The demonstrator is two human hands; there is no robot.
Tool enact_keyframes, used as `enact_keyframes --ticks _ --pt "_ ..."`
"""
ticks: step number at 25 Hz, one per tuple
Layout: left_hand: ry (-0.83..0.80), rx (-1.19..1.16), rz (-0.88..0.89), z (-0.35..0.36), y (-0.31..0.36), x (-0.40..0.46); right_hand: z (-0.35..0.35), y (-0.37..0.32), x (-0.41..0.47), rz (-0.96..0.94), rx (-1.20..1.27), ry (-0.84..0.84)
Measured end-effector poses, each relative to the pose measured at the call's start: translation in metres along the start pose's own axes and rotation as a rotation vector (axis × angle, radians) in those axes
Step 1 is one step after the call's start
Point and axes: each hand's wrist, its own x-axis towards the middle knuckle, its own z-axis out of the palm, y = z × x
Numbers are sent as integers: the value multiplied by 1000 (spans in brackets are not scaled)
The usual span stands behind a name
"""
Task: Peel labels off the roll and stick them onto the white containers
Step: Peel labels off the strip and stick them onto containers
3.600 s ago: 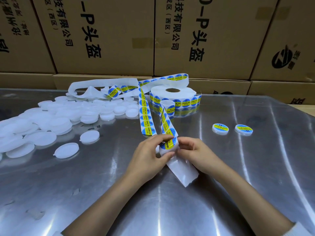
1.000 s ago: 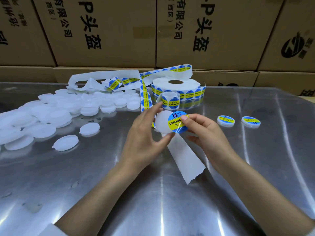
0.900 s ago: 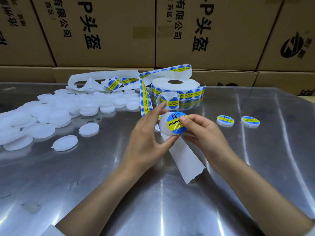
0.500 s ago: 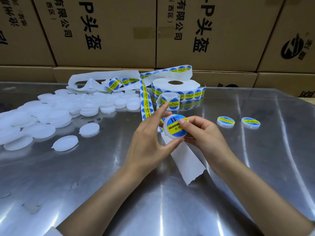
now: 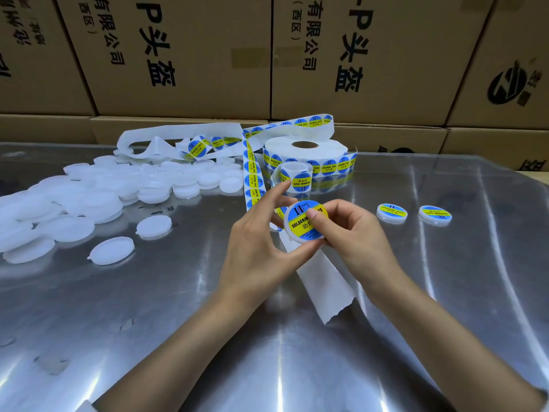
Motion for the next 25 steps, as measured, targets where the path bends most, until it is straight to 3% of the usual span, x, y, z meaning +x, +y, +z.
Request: enact_keyframes --ticks 6,13,17,21,25 --pt "38 -43 -63 -1 4 -2 -2 4 0 -100 -111 -14" --pt "21 12 -13 -4 8 -1 -4 1 -2 -136 -178 -52" --pt "-13 56 40 -5 10 -2 -6 -5 -2 34 -115 -62" --pt "-42 51 116 -5 13 -3 -1 -10 -8 122 -77 -195" --pt "-44 34 134 -4 14 -5 -2 -12 -6 153 -54 -149"
